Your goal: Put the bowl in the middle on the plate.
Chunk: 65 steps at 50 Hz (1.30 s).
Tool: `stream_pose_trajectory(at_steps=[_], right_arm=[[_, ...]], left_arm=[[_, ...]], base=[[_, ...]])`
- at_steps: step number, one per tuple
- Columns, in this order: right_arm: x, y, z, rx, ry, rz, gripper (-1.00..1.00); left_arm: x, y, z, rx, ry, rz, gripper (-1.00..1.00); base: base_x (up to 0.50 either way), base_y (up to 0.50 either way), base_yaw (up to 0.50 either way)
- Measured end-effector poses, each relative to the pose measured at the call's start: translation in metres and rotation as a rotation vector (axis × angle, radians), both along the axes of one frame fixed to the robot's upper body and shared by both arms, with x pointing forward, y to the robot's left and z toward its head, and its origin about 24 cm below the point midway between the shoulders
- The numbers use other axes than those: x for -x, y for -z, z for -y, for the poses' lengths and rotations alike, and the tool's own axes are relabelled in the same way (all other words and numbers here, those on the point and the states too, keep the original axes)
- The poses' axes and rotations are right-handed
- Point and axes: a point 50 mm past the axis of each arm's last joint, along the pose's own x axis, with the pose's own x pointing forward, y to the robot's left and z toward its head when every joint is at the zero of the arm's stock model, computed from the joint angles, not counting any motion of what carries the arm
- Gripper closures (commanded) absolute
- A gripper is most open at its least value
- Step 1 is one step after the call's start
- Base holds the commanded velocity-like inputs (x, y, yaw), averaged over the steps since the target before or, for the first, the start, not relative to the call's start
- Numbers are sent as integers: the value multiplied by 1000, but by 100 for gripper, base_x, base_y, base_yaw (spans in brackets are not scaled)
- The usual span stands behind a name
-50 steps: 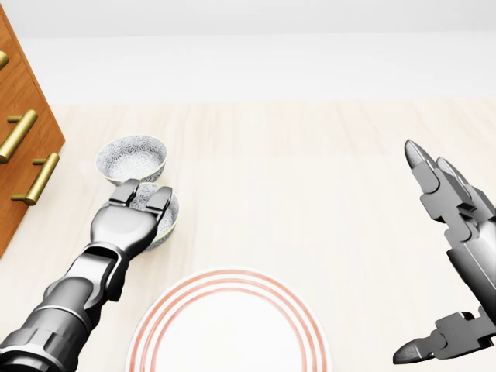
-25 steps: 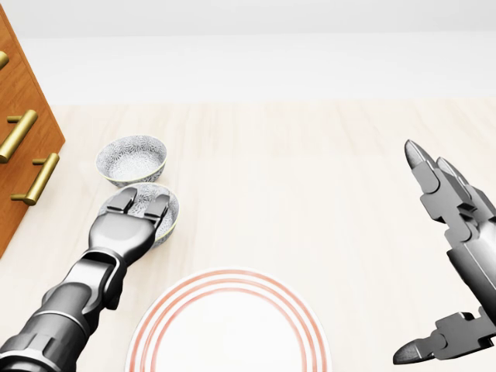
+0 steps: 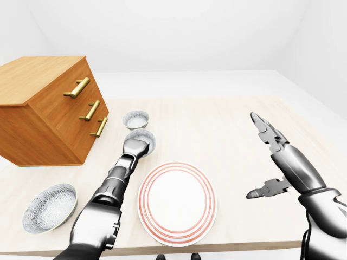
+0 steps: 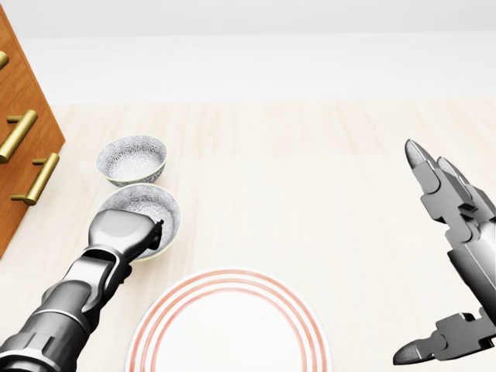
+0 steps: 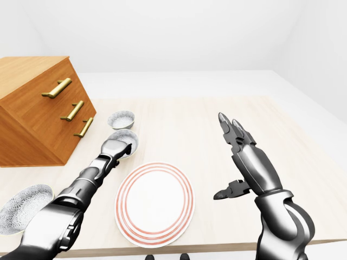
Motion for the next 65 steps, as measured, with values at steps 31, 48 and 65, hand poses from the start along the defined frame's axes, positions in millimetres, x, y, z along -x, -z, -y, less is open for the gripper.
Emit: stream_pose_trajectory(at_steps=[31,48,65], right_arm=[[2,0,0,-14,-4,4,-100],[3,-1,0,-14,-3,6,-100],[2,0,0,-15,-4,2,-100]], left_arm=[[0,-3,1,30,-4,39,100],[2,0,1,16,6,41,100],[10,-8,0,50,-1,34,100]], base=[[0,0,0],[0,0,0],[0,0,0]])
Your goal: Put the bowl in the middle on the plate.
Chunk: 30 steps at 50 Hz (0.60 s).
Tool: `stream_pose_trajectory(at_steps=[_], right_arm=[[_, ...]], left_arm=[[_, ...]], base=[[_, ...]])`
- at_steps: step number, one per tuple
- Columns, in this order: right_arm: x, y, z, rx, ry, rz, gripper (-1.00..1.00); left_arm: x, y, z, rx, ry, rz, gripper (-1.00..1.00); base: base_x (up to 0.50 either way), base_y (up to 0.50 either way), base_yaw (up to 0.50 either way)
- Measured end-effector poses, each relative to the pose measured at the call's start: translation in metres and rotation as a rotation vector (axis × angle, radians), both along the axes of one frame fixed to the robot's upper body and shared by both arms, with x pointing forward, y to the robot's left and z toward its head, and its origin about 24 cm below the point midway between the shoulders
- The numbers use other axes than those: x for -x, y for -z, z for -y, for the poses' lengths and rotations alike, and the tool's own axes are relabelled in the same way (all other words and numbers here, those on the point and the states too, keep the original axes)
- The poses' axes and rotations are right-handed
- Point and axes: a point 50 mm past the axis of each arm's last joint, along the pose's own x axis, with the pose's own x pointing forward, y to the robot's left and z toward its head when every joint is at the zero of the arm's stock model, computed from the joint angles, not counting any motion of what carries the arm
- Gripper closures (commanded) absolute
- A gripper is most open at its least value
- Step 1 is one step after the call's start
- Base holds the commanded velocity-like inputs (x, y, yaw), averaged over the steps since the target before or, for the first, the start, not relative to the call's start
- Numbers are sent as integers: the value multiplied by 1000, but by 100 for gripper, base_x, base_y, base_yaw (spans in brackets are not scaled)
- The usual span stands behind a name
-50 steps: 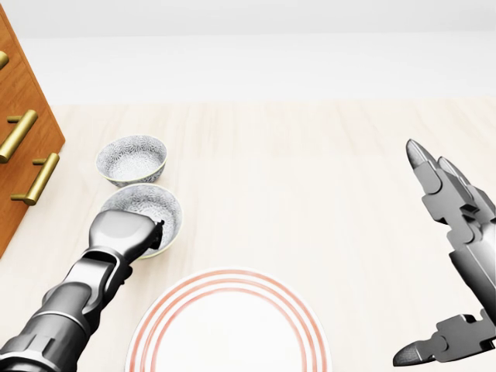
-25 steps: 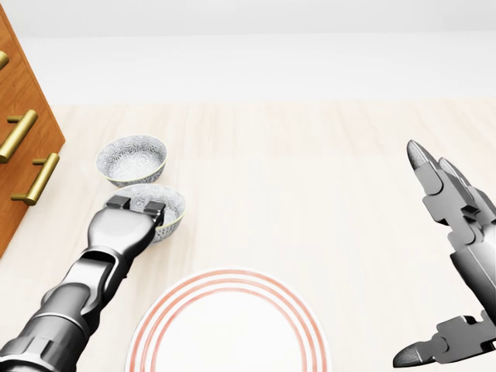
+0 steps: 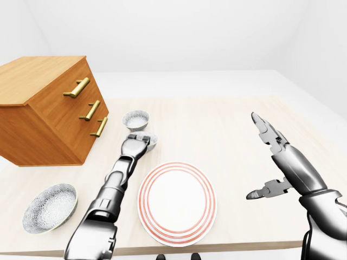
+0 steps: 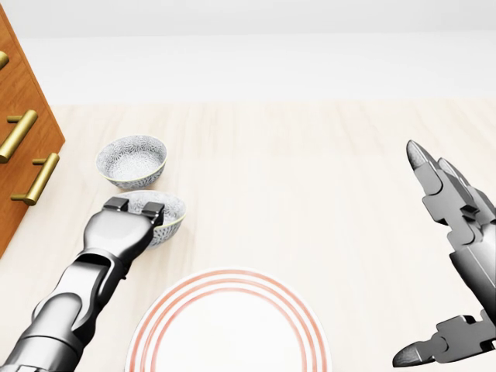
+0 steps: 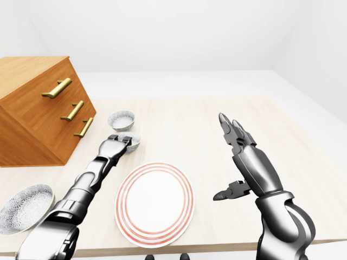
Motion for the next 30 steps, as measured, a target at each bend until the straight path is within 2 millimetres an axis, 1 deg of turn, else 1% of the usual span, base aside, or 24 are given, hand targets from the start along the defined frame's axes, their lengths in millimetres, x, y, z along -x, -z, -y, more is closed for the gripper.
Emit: stream_pose_trajectory(at_steps=[10,16,24,30], right_arm=[[0,0,0,1,0,0,-100],[0,0,0,1,-1,1,-100],[0,0,0,1,0,0,-100],[-1,0,0,1,-1,-1,-100]], left_arm=[[11,-4,-1,35,-9,-23,100],[18,-10,-1,58,-12,-21,100],[27,-24,-2,97,-14,-4,100],[30,-40,-5,125,-18,19,100]], base=[[0,0,0],[0,0,0],[0,0,0],[0,0,0]])
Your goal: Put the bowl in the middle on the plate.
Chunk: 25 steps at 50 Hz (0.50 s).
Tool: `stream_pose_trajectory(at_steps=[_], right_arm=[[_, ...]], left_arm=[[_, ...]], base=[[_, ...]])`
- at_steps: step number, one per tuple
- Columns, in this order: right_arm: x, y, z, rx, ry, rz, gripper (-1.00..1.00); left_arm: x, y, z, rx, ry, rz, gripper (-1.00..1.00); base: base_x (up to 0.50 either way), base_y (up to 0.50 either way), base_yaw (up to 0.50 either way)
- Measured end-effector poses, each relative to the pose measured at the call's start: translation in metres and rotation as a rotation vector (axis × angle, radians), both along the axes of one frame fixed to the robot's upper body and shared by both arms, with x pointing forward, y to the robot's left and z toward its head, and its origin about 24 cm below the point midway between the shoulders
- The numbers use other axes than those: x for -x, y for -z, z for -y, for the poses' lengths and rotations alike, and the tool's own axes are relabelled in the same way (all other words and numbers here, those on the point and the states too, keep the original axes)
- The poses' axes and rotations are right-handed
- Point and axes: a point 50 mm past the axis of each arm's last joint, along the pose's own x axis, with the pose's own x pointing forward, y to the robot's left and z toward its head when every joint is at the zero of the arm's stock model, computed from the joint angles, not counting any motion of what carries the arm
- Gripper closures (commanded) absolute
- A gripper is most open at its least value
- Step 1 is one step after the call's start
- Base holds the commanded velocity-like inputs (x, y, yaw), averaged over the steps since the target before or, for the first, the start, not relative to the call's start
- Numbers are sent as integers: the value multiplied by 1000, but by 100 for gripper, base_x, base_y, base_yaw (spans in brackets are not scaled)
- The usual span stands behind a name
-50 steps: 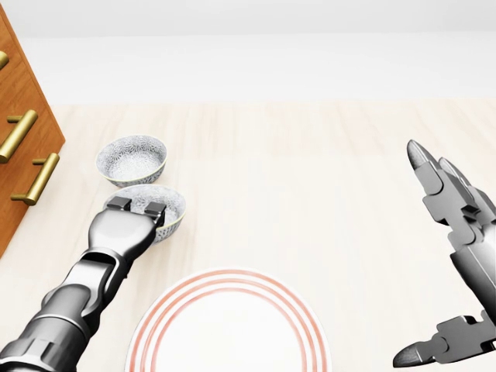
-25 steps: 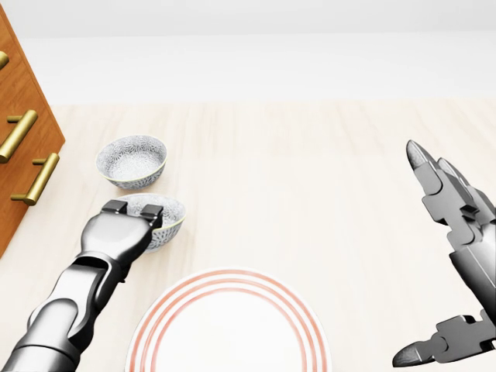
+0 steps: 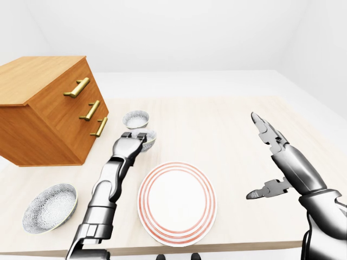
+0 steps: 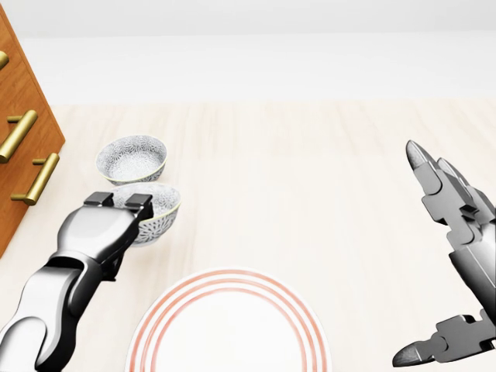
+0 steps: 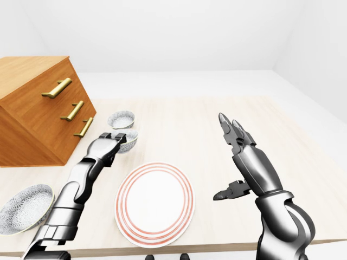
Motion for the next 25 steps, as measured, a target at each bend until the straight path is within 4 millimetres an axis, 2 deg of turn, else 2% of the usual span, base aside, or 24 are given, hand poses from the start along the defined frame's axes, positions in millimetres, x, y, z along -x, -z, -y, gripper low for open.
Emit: stream_pose_trajectory(at_steps=[10,25], right_arm=[[0,0,0,2,0,1,-100],[0,-1,0,4,1,2,-100]], left_arm=[[9,-32,-6,49,4,40,100],[26,-48,-8,89,13,60,100]], base=[[0,0,0],[0,0,0]])
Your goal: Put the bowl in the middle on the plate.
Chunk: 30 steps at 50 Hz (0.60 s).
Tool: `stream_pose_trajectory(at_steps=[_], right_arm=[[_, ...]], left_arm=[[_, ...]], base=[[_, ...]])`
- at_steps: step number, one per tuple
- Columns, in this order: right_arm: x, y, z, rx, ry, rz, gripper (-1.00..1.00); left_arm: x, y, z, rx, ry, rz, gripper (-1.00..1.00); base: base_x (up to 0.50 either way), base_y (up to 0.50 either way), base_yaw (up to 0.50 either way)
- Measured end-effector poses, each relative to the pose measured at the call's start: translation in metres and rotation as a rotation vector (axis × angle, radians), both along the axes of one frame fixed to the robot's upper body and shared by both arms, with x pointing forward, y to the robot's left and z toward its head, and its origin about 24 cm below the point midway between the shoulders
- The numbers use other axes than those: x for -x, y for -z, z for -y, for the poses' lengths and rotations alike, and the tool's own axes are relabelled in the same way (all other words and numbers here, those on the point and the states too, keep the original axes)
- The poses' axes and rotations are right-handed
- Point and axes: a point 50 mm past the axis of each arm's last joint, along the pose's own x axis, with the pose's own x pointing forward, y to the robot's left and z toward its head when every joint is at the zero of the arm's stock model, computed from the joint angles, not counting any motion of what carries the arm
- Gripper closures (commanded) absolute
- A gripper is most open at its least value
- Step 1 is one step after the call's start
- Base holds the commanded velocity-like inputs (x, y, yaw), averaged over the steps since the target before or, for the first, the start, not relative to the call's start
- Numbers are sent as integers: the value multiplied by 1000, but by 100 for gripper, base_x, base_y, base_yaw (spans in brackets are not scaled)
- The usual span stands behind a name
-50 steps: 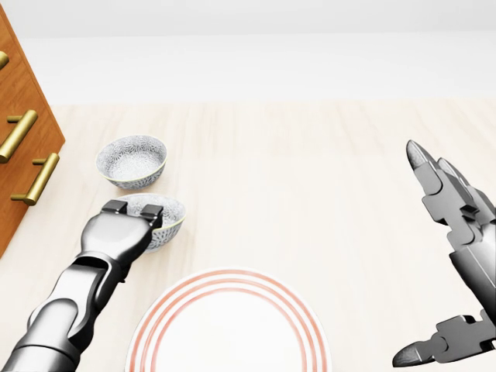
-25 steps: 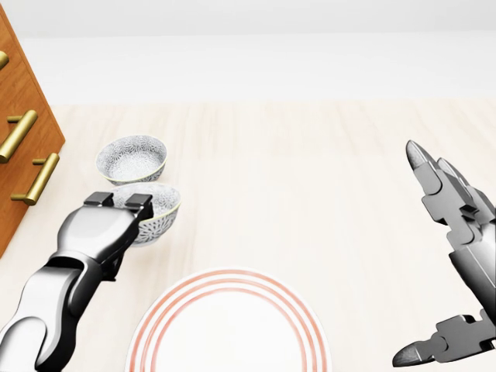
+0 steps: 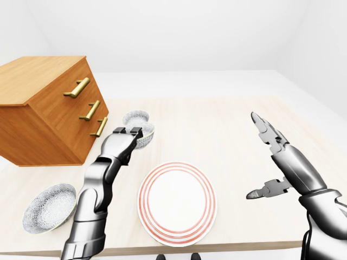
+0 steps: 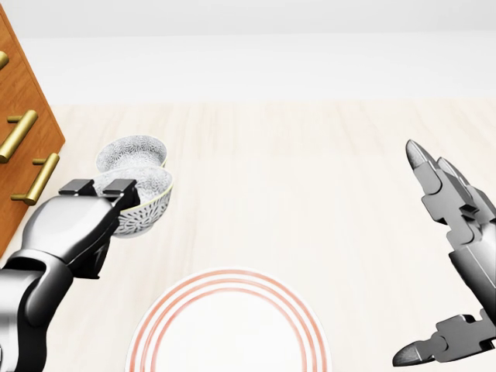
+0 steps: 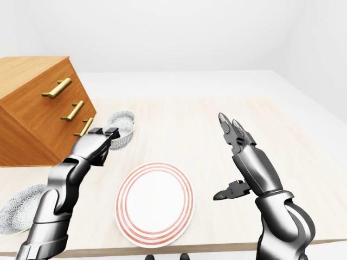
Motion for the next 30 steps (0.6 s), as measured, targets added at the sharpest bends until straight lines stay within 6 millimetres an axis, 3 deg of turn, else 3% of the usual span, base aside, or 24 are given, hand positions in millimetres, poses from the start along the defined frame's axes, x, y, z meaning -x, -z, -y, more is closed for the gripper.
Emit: stream_pose_trajectory(at_steps=[30], right_arm=[[0,1,0,1,1,-3,-100]], left_arm=[[33,-9,19,82,72,25,100]], base=[[0,0,0]])
